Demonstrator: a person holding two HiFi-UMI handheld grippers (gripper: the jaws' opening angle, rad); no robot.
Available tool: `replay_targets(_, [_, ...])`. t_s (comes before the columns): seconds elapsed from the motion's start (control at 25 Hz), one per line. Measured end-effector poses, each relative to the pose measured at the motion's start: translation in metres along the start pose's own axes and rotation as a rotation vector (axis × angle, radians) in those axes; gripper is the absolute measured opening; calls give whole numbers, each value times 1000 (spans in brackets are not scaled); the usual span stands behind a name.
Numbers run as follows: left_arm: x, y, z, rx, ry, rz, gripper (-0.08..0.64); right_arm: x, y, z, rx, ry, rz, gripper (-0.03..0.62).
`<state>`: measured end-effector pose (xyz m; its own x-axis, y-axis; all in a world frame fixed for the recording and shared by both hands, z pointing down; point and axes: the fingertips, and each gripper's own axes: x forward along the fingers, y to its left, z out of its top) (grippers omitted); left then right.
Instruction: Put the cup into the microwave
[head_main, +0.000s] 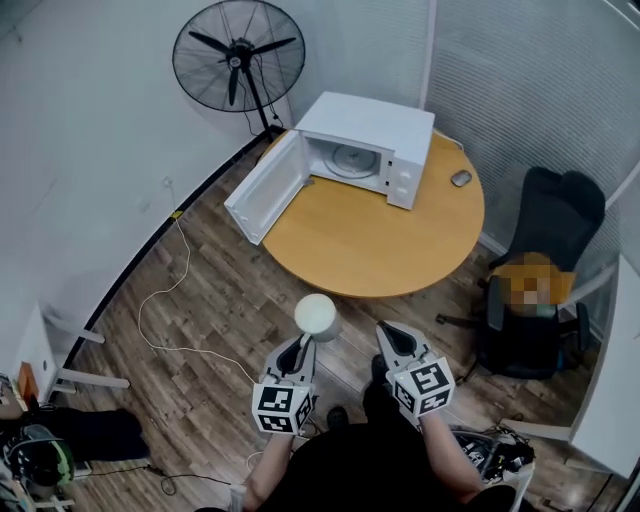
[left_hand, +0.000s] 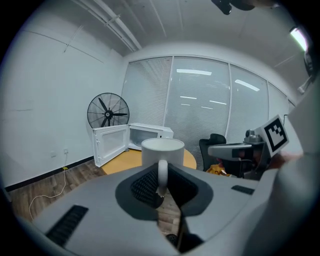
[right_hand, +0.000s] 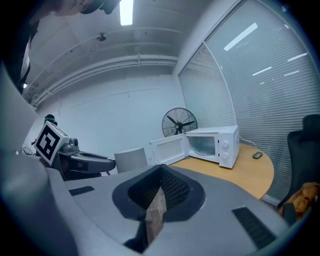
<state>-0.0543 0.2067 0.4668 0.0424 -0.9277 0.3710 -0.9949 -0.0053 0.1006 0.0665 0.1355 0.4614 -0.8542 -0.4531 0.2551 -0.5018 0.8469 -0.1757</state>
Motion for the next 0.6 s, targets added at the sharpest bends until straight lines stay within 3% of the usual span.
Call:
replay_targets(0.24, [57, 0, 27, -43, -1, 22, 41, 36, -51, 26, -1, -12, 47, 9])
replay_targets(0.6, [133, -13, 60, -16, -13, 93, 40, 65, -122, 40, -7, 9, 118, 9])
